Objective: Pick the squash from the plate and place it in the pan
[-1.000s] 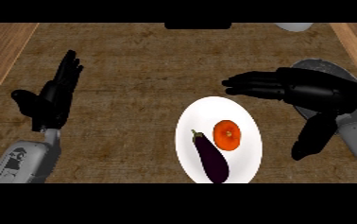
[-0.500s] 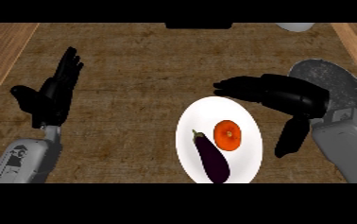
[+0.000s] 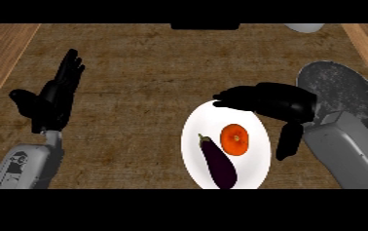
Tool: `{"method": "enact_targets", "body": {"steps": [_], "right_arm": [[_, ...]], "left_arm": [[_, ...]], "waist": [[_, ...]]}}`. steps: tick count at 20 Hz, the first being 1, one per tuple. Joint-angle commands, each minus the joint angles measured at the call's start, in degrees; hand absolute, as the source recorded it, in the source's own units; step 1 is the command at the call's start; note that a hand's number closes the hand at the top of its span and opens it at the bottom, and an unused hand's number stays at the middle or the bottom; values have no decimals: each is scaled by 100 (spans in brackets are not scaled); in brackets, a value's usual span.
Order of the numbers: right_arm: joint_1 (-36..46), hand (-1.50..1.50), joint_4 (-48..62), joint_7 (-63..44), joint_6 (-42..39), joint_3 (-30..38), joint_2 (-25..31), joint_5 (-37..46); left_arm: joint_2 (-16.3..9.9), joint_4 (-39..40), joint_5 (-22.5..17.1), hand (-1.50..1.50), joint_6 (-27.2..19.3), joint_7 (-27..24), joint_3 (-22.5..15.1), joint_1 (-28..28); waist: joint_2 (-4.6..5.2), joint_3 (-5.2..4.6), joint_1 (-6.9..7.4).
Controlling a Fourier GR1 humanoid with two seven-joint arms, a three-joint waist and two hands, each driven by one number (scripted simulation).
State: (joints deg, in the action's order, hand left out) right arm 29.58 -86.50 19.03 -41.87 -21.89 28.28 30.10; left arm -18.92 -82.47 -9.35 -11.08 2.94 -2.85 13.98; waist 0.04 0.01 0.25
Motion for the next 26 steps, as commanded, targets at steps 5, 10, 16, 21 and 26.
{"method": "enact_targets", "body": {"steps": [5,10,16,21,26], "right_arm": [[-188,-150,281,543,196,-185,-288,887],[76,-150,19,20,-25,-346,-279,1319],[4,-150,89,-136,105,-610,-553,2083],[-190,-150,486,41,360,-682,-1020,2559],[130,-150,899,354,267,-462,-1039,2878]], "left_arm": [[310,-28,220,0,128,-124,108,-180],[234,32,272,0,225,-142,251,-156],[353,50,379,0,204,113,309,69],[486,1,443,0,368,-36,358,-96],[492,132,441,0,503,-110,541,-13]], "waist": [[-1,-1,0],[-5,-2,-8],[-4,-2,-13],[-4,-1,-2],[-1,-1,0]]}}
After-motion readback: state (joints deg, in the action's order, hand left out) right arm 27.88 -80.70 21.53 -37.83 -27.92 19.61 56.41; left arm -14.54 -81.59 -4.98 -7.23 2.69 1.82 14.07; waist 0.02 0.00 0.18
